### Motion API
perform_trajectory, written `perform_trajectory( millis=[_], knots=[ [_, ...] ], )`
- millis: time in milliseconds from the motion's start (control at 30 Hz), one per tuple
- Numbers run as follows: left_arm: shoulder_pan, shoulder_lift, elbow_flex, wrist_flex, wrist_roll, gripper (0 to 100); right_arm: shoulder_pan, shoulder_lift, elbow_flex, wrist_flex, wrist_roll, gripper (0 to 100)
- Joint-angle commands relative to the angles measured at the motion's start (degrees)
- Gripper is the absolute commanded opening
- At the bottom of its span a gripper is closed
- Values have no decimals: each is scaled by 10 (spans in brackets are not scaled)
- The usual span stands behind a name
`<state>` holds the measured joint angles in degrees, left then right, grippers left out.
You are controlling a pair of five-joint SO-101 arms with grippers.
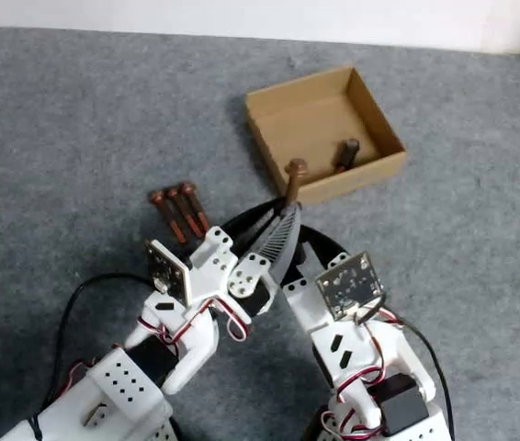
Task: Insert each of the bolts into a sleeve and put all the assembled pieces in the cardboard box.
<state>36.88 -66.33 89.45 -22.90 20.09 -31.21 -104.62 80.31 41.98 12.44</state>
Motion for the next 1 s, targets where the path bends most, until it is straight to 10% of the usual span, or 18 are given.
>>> perform_trajectory(
  millis=[0,967],
  knots=[
    [-7,0,9,-11,2,7,-7,-7,-12,-5,4,4],
    [-65,-1,24,13,16,6,31,-6,85,-7,6,4]
  ],
)
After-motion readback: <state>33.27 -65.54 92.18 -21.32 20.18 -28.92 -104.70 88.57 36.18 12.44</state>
